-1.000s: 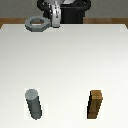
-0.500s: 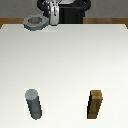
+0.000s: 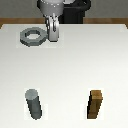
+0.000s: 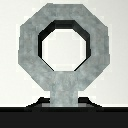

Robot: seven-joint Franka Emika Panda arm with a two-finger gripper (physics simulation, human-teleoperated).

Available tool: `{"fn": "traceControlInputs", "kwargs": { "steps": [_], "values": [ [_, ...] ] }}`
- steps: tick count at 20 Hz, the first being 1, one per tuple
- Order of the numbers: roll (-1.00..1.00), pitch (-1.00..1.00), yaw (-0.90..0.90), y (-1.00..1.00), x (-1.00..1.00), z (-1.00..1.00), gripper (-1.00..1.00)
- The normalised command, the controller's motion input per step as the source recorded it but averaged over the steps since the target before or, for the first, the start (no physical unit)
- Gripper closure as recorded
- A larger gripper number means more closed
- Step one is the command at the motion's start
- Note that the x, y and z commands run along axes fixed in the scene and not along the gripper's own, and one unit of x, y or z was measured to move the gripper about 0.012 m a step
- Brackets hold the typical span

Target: Put the loop with the handle onto the peg.

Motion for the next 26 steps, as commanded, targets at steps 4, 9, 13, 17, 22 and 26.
{"fn": "traceControlInputs", "kwargs": {
  "steps": [4, 9, 13, 17, 22, 26],
  "values": [
    [0.00, 0.00, 0.00, 0.00, 1.00, 0.00, 1.00],
    [0.00, 0.00, 0.00, 0.00, 1.00, 0.00, 1.00],
    [0.00, 0.00, 0.00, 0.00, 1.00, 0.00, 1.00],
    [0.00, 0.00, 0.00, 0.08, 0.75, 0.00, 1.00],
    [0.00, 0.00, 0.00, 0.00, 0.00, 0.00, 1.00],
    [0.00, 0.00, 0.00, 0.50, 0.00, 0.00, 1.00]
  ]
}}
